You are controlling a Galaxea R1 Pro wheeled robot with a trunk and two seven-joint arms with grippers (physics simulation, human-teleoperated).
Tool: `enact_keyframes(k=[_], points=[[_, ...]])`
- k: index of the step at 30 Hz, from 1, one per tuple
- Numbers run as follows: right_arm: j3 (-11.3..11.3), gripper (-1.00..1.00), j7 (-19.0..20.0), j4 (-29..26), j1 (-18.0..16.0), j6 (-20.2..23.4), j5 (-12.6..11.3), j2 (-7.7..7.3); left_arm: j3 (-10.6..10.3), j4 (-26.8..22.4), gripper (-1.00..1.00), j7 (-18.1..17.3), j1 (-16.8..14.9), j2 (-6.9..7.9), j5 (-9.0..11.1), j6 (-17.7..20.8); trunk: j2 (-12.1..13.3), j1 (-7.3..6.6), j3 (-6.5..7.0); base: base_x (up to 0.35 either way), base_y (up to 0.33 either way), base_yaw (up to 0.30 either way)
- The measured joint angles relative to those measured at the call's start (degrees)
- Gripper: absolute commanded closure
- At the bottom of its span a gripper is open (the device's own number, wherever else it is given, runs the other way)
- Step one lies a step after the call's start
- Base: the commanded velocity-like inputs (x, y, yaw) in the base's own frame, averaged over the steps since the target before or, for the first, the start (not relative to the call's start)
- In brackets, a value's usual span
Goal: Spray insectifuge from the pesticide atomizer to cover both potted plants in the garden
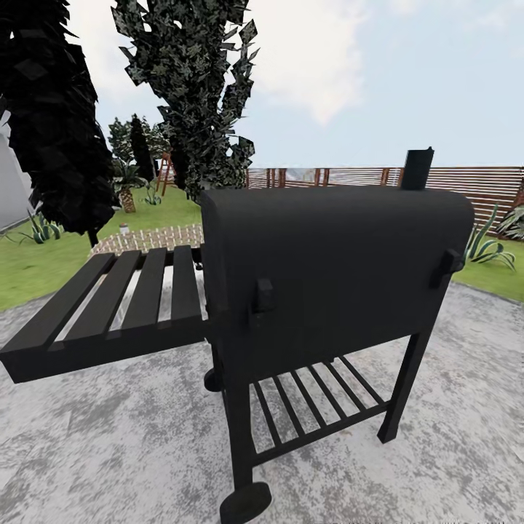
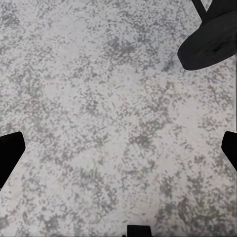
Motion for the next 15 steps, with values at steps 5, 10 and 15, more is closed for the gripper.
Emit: enact_keyframes(k=[5,10,15], points=[[0.0,-1.0,0.0,0.0,0.0,0.0,0.0,0.0,0.0,0.0,-1.0,0.0,0.0,0.0,0.0,0.0,0.0,0.0,0.0,0.0,0.0,-0.257],[0.0,-1.0,0.0,0.0,0.0,0.0,0.0,0.0,0.0,0.0,-1.0,0.0,0.0,0.0,0.0,0.0,0.0,0.0,0.0,0.0,0.0,-0.291],[0.0,-1.0,0.0,0.0,0.0,0.0,0.0,0.0,0.0,0.0,-1.0,0.0,0.0,-0.13,0.0,0.0,0.0,0.0,0.0,-0.018,-0.047,-0.296]])
